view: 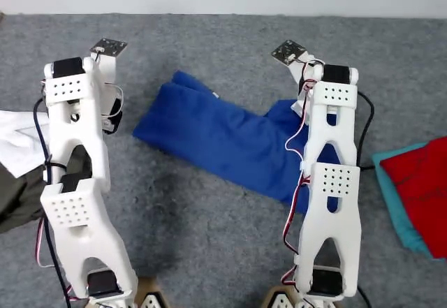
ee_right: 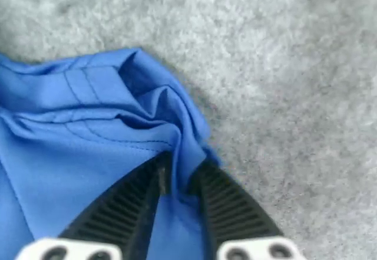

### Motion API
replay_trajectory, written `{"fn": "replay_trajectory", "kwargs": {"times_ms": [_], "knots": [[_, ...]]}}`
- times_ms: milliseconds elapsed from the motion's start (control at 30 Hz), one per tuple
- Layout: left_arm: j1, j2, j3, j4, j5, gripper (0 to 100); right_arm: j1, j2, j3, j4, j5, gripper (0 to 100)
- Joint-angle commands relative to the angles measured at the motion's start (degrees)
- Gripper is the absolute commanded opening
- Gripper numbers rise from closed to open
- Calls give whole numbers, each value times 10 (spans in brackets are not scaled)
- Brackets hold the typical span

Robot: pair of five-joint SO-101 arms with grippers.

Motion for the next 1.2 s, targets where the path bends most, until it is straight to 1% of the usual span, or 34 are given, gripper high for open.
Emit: {"fn": "replay_trajectory", "kwargs": {"times_ms": [0, 200, 400, 567, 733, 900, 1167], "knots": [[3, -46, -21, 9, 7, 13, 8, 0, -4, -8, 2, 7], [3, -46, -21, 18, 8, 13, 11, -6, -12, 6, 2, 9], [3, -46, -21, 20, 8, 13, 3, -36, -88, 125, 4, 9], [3, -46, -21, 20, 8, 13, 18, -65, -91, 129, 1, 9], [3, -46, -20, 20, 8, 13, 18, -113, -12, 129, 4, 9], [3, -46, -20, 20, 5, 13, 7, -182, 99, 129, 4, 9], [3, -44, -18, 18, 5, 13, -22, -354, 316, 128, 51, 9]]}}
